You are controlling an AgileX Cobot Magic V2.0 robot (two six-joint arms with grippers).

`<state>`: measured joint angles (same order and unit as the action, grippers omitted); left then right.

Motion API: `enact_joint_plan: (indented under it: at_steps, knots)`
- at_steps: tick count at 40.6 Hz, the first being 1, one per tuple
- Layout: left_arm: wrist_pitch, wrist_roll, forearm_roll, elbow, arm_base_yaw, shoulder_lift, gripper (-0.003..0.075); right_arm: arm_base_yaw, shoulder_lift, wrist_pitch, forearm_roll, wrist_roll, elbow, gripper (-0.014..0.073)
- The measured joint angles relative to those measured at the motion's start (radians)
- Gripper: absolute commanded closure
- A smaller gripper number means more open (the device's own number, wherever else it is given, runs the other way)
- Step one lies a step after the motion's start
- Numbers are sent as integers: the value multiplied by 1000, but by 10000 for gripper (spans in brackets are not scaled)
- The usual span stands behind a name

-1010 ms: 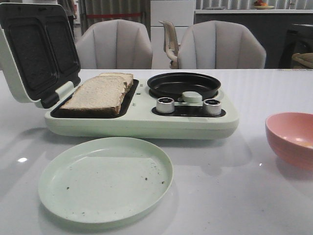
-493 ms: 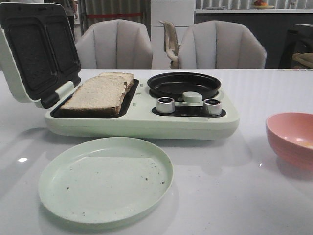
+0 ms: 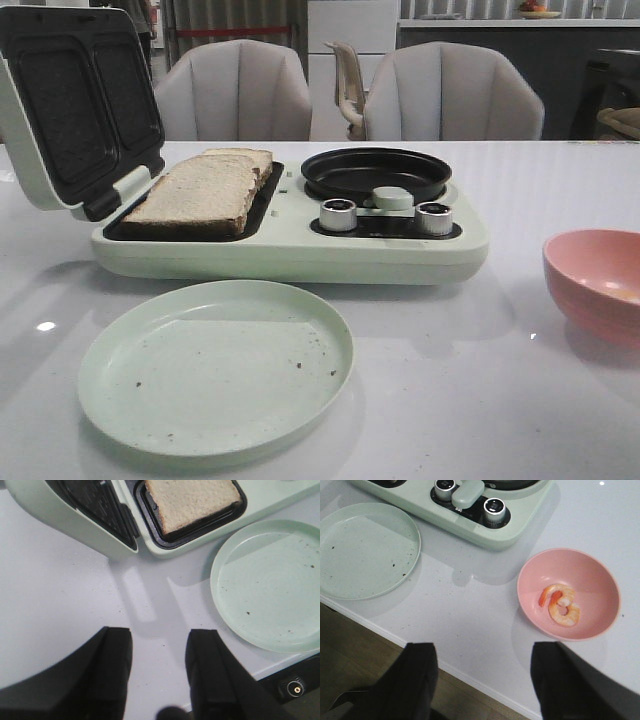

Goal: Make breakfast with bread and shrimp
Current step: 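Release the bread and raise the right gripper away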

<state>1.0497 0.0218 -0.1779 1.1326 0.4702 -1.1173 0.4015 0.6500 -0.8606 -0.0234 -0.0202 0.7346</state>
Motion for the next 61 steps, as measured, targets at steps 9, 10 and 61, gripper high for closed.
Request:
enact_joint_plan:
  at_steps: [9, 10, 61]
  knots:
    - [46, 0, -36, 72, -48, -110, 621, 0, 0, 0, 0, 0, -2, 78]
    - [49, 0, -36, 80, -66, -119, 613, 0, 0, 0, 0, 0, -2, 78]
    - [-63, 353, 788, 598, -670, -788, 612, 0, 0, 0, 0, 0, -2, 78]
